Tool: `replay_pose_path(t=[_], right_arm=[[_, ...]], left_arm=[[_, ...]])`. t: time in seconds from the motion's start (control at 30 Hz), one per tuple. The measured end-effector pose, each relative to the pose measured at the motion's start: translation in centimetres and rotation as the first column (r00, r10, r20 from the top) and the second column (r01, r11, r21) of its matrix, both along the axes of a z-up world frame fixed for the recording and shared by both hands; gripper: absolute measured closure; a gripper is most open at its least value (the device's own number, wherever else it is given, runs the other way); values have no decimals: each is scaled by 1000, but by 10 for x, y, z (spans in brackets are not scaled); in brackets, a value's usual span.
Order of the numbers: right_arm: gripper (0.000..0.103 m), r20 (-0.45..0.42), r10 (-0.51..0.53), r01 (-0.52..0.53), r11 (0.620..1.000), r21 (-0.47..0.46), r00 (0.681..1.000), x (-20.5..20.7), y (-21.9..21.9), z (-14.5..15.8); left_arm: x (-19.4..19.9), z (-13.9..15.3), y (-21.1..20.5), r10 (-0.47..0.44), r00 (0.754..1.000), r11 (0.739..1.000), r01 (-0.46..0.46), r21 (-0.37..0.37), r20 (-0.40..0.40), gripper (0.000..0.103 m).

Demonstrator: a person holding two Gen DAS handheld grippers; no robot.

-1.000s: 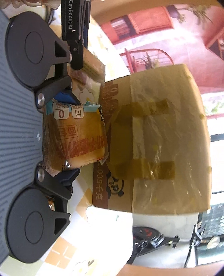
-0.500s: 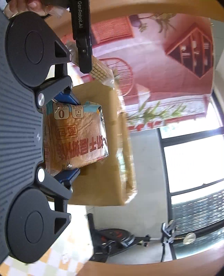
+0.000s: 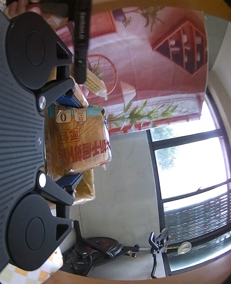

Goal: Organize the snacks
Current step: 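Carry the cracker bar with the left tool while the right tool carries the bread pack over the box, then open both tools to drop the cracker bar and bread pack into the box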

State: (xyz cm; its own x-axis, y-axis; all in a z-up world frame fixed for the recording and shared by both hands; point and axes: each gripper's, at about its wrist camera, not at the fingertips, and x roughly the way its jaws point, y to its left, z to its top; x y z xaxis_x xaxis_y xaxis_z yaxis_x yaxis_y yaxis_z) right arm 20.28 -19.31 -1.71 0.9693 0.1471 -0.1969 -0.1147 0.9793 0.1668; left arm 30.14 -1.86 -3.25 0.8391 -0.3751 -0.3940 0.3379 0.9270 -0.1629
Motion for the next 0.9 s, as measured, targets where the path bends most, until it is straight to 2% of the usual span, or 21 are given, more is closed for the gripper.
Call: replay_pose_path(t=[0.1, 0.23, 0.37, 0.5, 0.57, 0.6, 0.63, 0.73, 0.9], right_arm=[[27, -47, -35, 33, 998, -54, 998, 38, -4, 7], [27, -116, -57, 49, 996, -73, 992, 77, -5, -1], [27, -128, -59, 47, 994, -98, 990, 95, 2, -9], [27, -155, -60, 45, 994, -98, 986, 107, 9, -21], [26, -164, -56, 37, 992, -120, 985, 114, 11, -25], [26, -167, -53, 32, 991, -126, 985, 118, 12, -26], [25, -173, -50, 28, 991, -129, 984, 121, 13, -26], [23, -181, -51, 27, 991, -130, 982, 125, 14, -24], [21, -134, -41, 21, 989, -144, 990, 106, 16, -21]], left_arm=[[22, -3, -7, 14, 999, 999, -13, 44, -34, 54], [36, -12, -14, 19, 999, 996, -15, 83, -44, 54], [43, -19, -8, 28, 998, 997, -25, 67, -53, 54], [45, -19, -11, 40, 999, 992, -35, 125, -36, 53], [48, -18, -8, 43, 998, 993, -38, 113, -42, 50], [49, -18, -5, 44, 998, 994, -39, 99, -46, 42], [48, -17, -2, 45, 998, 996, -41, 83, -44, 40], [43, -14, 3, 50, 998, 997, -48, 62, -28, 38], [29, -10, 10, 48, 998, 998, -47, 36, -27, 38]])
